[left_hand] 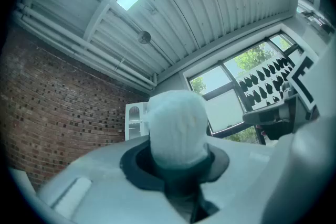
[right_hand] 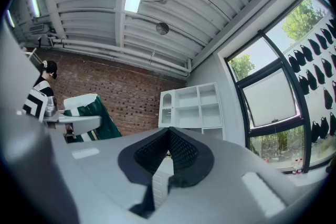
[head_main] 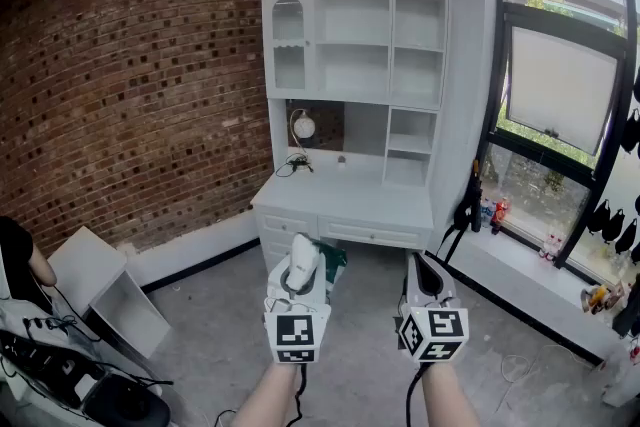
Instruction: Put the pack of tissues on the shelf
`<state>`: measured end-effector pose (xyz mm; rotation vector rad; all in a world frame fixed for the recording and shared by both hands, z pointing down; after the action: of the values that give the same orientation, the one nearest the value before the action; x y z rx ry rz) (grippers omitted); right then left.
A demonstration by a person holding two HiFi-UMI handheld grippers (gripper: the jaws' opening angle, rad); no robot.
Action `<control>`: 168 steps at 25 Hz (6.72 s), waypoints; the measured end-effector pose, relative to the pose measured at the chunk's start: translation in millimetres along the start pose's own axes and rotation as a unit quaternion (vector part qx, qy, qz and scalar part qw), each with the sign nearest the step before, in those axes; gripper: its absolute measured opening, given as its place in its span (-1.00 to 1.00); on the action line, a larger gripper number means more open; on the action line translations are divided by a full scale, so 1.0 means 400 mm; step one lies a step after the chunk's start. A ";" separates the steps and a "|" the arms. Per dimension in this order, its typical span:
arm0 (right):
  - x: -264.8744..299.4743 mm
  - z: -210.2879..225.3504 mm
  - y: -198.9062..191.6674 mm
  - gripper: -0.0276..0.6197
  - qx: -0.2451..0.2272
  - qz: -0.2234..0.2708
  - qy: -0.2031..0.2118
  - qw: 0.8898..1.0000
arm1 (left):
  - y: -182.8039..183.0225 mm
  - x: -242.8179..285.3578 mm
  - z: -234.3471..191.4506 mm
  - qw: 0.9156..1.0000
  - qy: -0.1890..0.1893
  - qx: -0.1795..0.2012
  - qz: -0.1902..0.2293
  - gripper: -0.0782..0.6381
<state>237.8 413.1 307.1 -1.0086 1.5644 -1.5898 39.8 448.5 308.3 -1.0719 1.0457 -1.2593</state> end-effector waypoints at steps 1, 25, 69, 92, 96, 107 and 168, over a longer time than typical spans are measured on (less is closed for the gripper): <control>-0.004 0.004 -0.002 -0.92 0.000 0.000 0.000 1.000 | -0.001 -0.001 0.005 1.000 0.000 0.001 0.000 -0.49; -0.020 0.074 -0.010 -0.78 0.058 0.029 0.029 0.997 | -0.002 0.021 0.075 1.000 0.000 0.006 -0.013 -0.50; 0.364 0.045 -0.010 0.02 0.079 0.032 0.005 0.996 | -0.077 0.366 -0.214 1.000 -0.023 -0.018 -0.012 -0.50; 0.638 0.202 0.005 0.02 0.065 0.020 0.039 0.997 | -0.073 0.655 -0.209 1.000 0.004 -0.019 -0.019 -0.50; 0.676 0.236 -0.001 0.02 0.069 0.019 0.045 0.996 | -0.079 0.698 -0.191 1.000 0.008 -0.018 -0.023 -0.49; 0.791 0.216 -0.099 0.02 0.089 -0.013 0.041 0.995 | -0.160 0.809 -0.215 0.999 -0.010 -0.022 -0.045 -0.50; 1.541 0.455 -0.187 0.02 0.136 -0.054 0.019 0.989 | -0.289 1.605 -0.353 0.996 -0.043 -0.033 -0.075 -0.50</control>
<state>113.4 -212.0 417.7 -0.9299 1.2899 -1.8479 -97.5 -199.6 387.8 -1.2632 0.9605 -1.2920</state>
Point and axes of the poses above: the fingertips, and each gripper's own axes: x forward along the fingers, z to its right, y out of its top, the point moved 2 cm from there along -x, backward along the fingers, and after that the axes turned 15 degrees about -z, right-handed, at the moved point
